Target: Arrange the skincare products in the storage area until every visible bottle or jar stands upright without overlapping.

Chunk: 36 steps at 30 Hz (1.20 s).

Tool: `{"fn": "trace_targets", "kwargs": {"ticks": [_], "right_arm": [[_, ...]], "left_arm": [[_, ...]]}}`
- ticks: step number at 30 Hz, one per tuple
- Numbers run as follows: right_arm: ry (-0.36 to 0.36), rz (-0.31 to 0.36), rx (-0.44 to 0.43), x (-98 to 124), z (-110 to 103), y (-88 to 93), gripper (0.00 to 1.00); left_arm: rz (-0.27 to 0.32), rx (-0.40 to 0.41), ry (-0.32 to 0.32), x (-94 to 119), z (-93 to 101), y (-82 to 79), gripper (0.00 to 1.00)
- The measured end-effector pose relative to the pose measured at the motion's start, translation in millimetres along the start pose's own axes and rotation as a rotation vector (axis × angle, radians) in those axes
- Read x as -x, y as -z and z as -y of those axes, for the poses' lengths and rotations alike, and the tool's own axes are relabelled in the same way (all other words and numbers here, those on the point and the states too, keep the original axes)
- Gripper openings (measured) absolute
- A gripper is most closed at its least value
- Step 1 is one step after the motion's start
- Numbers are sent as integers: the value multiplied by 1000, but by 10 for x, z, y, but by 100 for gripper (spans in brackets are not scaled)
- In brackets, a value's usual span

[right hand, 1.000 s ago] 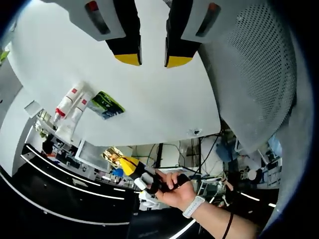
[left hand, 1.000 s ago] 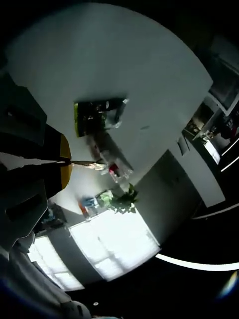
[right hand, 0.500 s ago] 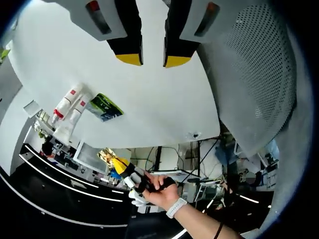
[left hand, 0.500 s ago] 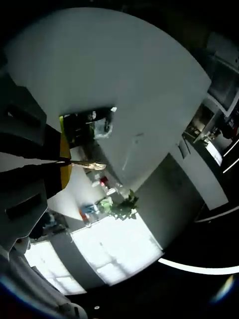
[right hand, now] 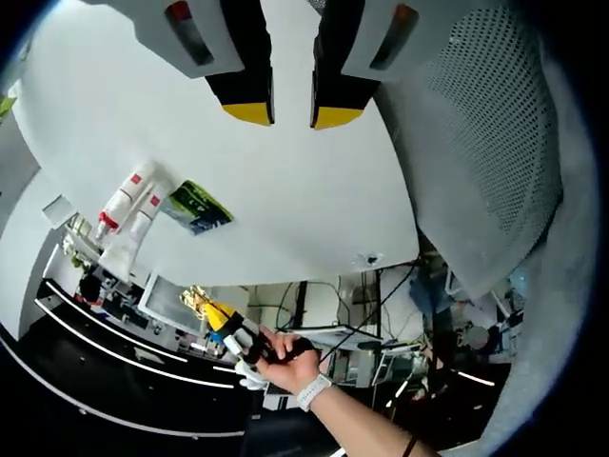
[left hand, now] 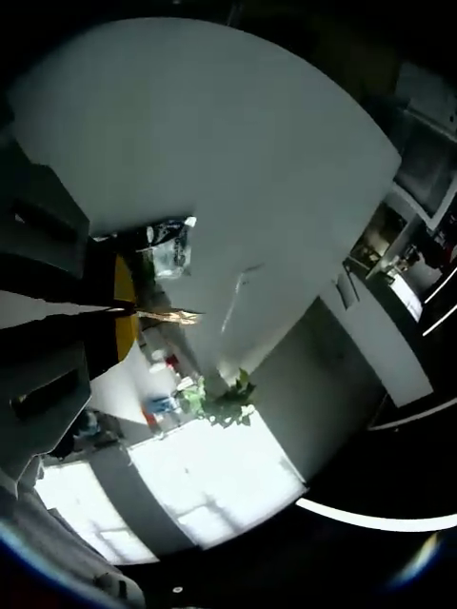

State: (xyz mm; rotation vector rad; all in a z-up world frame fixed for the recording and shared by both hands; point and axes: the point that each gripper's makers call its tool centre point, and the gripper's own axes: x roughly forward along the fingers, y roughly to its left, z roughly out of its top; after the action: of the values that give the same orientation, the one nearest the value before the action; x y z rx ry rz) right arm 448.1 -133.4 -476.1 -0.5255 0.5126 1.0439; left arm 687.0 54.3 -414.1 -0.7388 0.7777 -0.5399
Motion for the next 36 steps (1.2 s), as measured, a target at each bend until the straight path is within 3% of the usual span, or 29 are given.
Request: {"fn": "trace_targets", "kwargs": {"ticks": [13, 29, 36], "right_arm": [[-3, -14, -1, -15, -1, 31, 8], [-18, -27, 0, -40, -32, 56, 7], [-30, -39, -5, -51, -50, 76, 6]], "left_arm": [[-106, 4, -60, -333, -266, 130, 0], [-168, 20, -110, -463, -598, 153, 0], [-154, 69, -133, -530, -782, 72, 0]]}}
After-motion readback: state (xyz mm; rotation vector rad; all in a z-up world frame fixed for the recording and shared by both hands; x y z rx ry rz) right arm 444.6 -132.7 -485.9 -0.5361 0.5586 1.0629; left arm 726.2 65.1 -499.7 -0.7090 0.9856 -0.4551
